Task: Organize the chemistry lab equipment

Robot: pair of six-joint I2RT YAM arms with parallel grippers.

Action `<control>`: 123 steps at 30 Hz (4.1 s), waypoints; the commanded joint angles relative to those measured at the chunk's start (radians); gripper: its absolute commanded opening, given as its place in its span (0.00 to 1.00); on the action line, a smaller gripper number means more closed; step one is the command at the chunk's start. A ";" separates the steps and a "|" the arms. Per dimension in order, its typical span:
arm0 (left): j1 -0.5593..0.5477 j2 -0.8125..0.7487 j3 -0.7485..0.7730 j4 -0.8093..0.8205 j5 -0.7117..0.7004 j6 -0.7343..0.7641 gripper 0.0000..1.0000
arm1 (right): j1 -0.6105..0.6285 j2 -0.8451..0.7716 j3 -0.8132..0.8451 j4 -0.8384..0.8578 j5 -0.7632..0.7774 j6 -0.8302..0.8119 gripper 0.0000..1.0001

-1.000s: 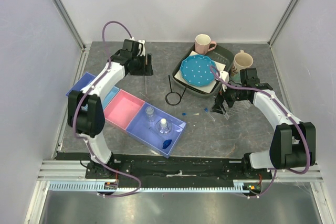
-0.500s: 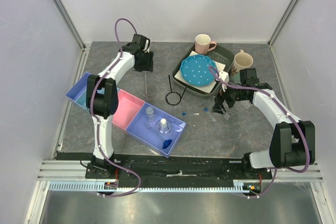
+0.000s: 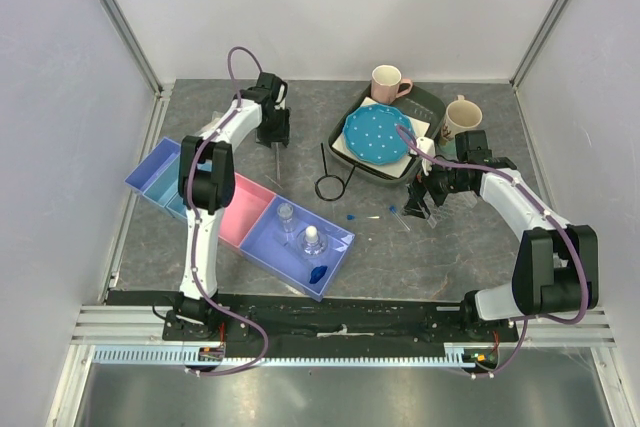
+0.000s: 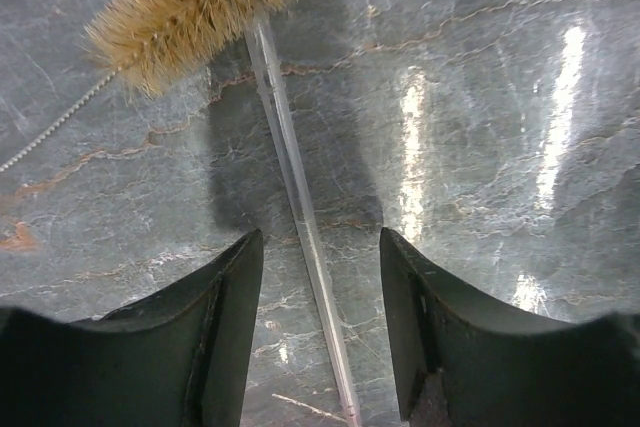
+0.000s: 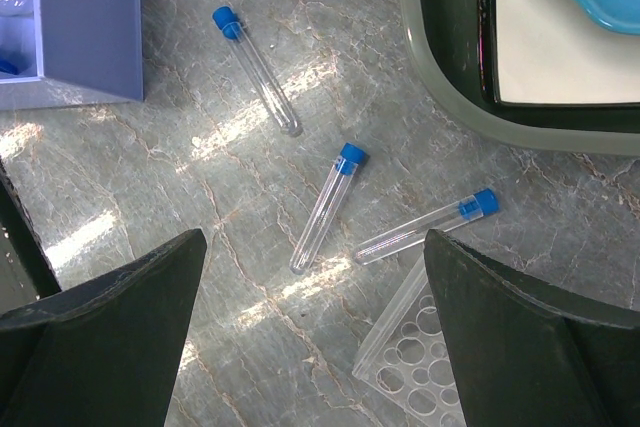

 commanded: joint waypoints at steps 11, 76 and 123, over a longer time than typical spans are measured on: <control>0.003 0.011 -0.022 -0.029 0.039 -0.008 0.33 | -0.002 0.015 0.038 0.005 -0.013 -0.021 0.98; 0.220 -1.334 -1.115 0.085 0.389 -0.157 0.02 | -0.004 -0.022 0.024 -0.002 -0.027 -0.052 0.98; 0.257 -1.000 -1.112 0.149 0.211 -0.117 0.28 | -0.004 -0.001 0.023 -0.006 -0.007 -0.061 0.98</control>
